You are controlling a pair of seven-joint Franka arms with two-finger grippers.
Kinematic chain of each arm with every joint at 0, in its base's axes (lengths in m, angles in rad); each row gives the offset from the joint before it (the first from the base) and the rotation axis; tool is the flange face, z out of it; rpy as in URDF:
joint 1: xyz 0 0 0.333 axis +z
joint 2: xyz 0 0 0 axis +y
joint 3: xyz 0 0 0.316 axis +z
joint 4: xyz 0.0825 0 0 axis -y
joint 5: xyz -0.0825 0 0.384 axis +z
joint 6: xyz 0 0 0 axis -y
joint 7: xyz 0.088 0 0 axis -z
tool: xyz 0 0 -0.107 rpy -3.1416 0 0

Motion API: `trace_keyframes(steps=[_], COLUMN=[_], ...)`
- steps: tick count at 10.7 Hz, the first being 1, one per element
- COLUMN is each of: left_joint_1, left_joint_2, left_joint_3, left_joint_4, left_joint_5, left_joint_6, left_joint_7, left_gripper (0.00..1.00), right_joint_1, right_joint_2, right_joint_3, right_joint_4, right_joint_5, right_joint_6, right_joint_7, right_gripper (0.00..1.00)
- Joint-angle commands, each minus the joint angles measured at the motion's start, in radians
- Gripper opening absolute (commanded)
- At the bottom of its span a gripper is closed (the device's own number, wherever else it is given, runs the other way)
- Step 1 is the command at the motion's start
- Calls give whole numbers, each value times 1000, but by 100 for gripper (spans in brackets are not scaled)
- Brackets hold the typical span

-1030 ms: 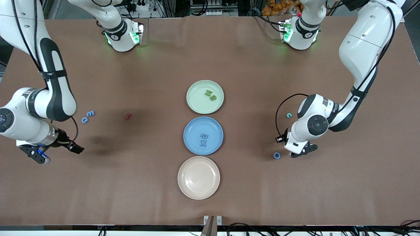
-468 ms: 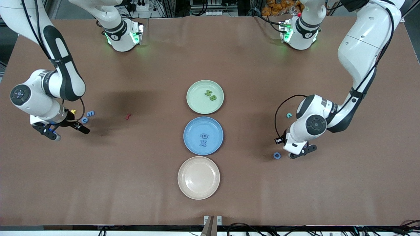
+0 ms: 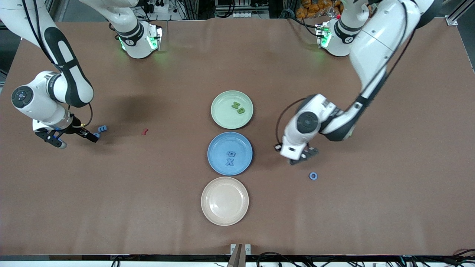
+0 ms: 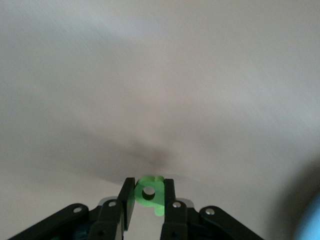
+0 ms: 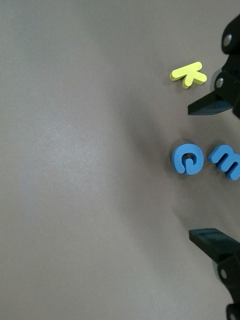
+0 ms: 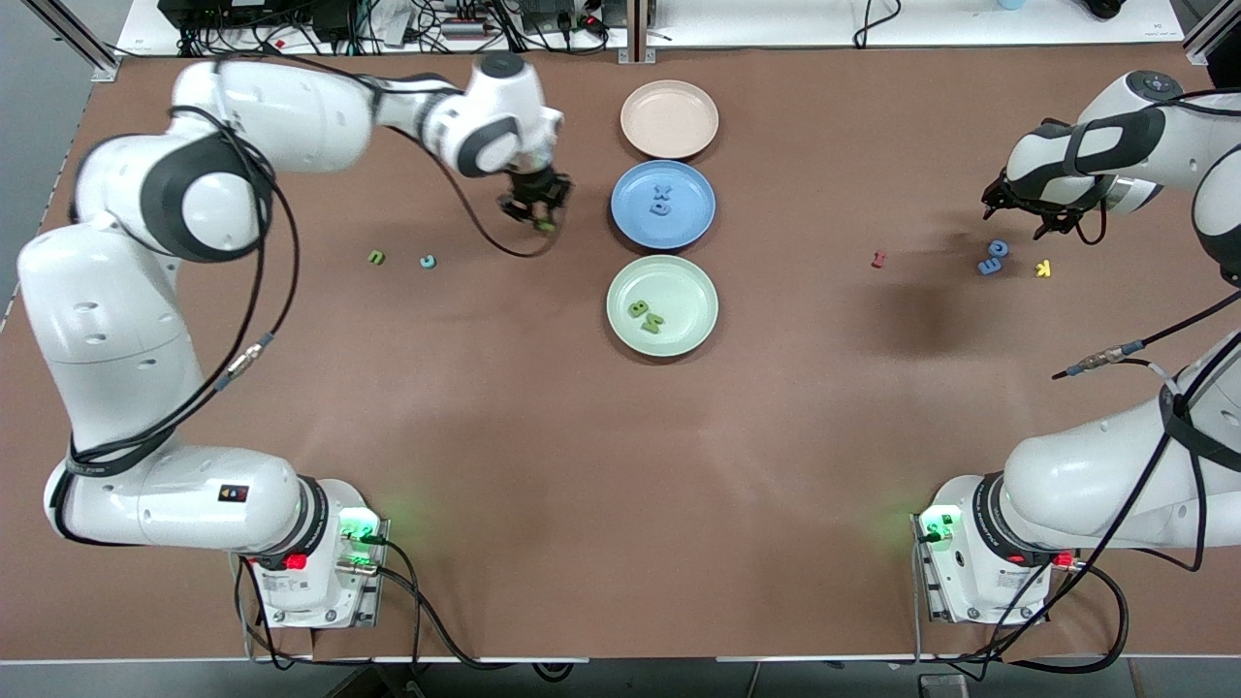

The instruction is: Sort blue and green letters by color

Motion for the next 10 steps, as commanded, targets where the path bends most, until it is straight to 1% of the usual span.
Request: trace_keyframes(steps=[1, 2, 3, 5, 6, 7, 8, 9, 10], left_joint_1=[-183, -256, -306, -355, -392, -401, -388, -365, -352], left_joint_2=[-3, 5, 13, 19, 26, 27, 24, 22, 10], left_joint_3=[-14, -10, -9, -9, -6, -1, 0, -1, -1], left_joint_4=[55, 93, 107, 112, 113, 114, 114, 115, 124], left_joint_5=[2, -33, -63, -79, -79, -79, -81, -76, -74], left_joint_6=[-7, -7, -5, 2, 5, 5, 5, 5, 5], left_joint_7=[-252, -296, -302, -304, -305, -305, -293, -287, -288], left_gripper=[0, 0, 0, 0, 3, 19, 84, 100, 100], right_joint_1=[-33, -39, -39, -40, -40, -42, -48, -57, -62], right_joint_2=[10, 27, 33, 49, 56, 63, 67, 72, 84], right_joint_3=[25, 26, 26, 32, 34, 36, 42, 51, 55], right_joint_4=[-68, -69, -69, -71, -71, -69, -69, -71, -69], right_joint_5=[-9, -9, -9, -7, -9, -7, -7, -7, -7], right_joint_6=[108, 130, 137, 163, 173, 185, 190, 199, 216], right_joint_7=[-5, -5, -5, -5, -5, -5, -7, -8, -8], right_gripper=[100, 100, 100, 100, 99, 77, 56, 36, 31])
